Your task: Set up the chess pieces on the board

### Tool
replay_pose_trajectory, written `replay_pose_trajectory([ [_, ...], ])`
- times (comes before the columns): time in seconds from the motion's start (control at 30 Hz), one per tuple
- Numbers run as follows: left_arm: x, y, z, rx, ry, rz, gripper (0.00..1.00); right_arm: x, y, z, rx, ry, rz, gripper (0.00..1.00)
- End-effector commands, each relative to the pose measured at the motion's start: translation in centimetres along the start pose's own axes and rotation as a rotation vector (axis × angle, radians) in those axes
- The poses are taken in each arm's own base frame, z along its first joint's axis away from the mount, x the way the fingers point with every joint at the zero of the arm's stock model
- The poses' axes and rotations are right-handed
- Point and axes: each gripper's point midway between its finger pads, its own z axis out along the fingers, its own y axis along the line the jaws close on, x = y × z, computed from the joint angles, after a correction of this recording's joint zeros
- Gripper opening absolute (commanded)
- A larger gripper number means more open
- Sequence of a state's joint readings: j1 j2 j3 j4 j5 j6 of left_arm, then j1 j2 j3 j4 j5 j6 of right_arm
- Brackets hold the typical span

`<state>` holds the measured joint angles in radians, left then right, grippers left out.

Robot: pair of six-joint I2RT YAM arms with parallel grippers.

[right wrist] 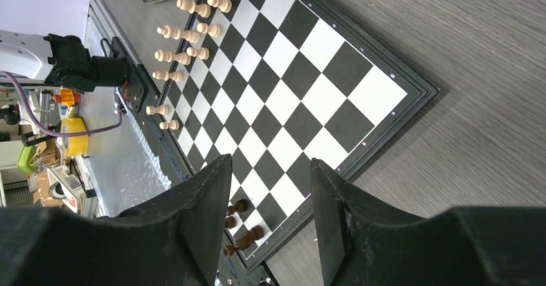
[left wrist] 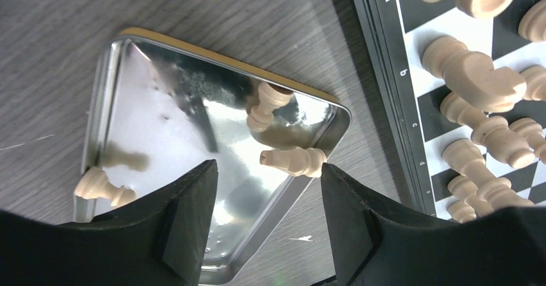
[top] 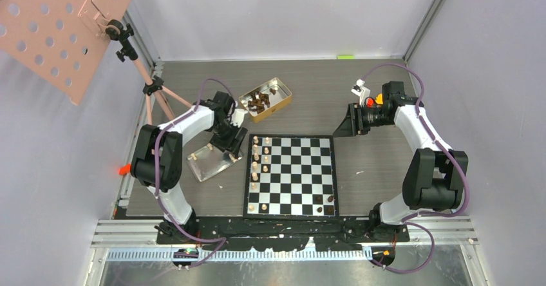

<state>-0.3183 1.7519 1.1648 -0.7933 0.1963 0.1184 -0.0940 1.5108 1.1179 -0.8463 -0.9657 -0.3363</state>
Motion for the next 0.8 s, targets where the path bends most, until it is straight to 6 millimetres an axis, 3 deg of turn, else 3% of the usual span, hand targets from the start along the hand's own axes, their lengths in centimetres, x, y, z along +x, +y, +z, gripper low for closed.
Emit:
replay_pose_trajectory([
  [0.0, 0.3, -1.2, -1.0, 0.057, -0.02, 0.023, 0.63, -0.7, 0.2, -0.3, -0.005, -0.016, -0.031, 0.54],
  [0.4, 0.0, -1.7, 0.0, 0.095, -0.006, -0.014, 0.53, -0.7, 0.6, -0.5, -0.009, -0.023, -0.036, 0.54],
  [0.77, 0.3, -0.5, 0.7, 0.036, 0.008, -0.004, 0.41, -0.7, 0.7, -0.5, -0.013, -0.022, -0.033, 0.54],
])
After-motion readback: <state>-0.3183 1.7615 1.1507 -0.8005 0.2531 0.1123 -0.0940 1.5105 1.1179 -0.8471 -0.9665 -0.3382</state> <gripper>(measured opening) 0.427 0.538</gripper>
